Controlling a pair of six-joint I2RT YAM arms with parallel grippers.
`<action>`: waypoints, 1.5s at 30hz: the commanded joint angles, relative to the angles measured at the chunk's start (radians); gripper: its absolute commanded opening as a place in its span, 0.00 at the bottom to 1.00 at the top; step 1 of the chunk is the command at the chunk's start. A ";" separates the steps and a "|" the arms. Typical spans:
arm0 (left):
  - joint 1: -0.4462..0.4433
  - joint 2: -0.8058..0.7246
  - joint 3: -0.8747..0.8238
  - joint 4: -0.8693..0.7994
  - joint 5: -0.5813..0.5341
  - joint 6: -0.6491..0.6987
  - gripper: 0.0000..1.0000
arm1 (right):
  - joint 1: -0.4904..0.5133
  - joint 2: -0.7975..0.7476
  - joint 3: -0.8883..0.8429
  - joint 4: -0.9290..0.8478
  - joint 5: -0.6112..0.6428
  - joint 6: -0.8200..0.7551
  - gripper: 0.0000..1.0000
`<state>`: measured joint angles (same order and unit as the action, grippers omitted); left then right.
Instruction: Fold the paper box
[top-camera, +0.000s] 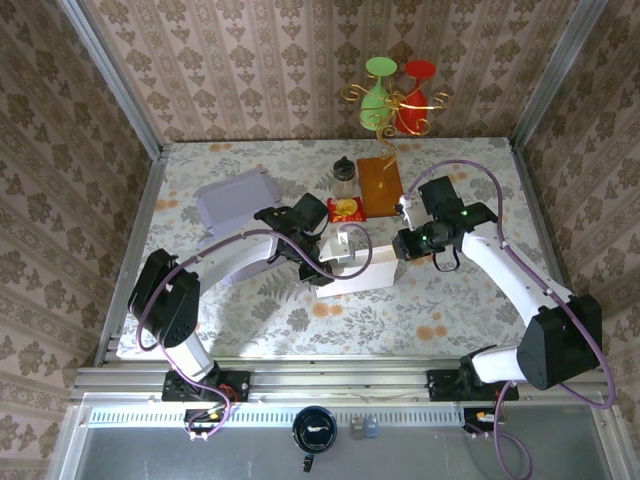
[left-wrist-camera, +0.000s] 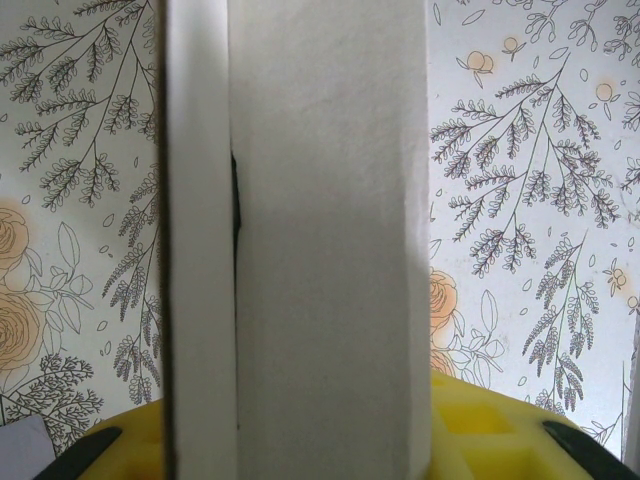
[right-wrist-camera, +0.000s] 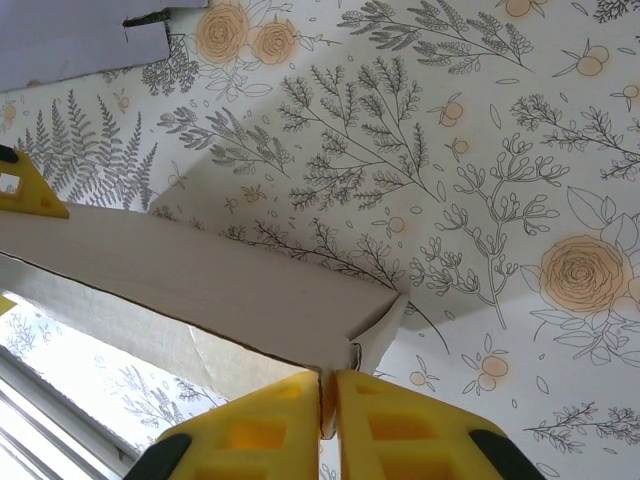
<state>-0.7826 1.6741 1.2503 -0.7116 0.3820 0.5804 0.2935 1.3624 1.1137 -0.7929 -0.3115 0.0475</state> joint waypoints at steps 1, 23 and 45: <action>0.008 -0.004 0.008 -0.017 0.024 -0.002 0.34 | 0.011 0.000 0.038 -0.005 0.030 -0.017 0.12; 0.022 0.003 0.015 0.011 0.016 -0.047 0.32 | 0.091 -0.059 -0.074 0.096 0.159 0.133 0.00; 0.029 -0.009 0.006 0.055 -0.025 -0.102 0.37 | 0.202 -0.191 -0.251 0.206 0.382 0.245 0.00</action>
<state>-0.7643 1.6741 1.2503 -0.7017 0.3775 0.5236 0.4778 1.1843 0.9005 -0.5385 0.0166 0.2741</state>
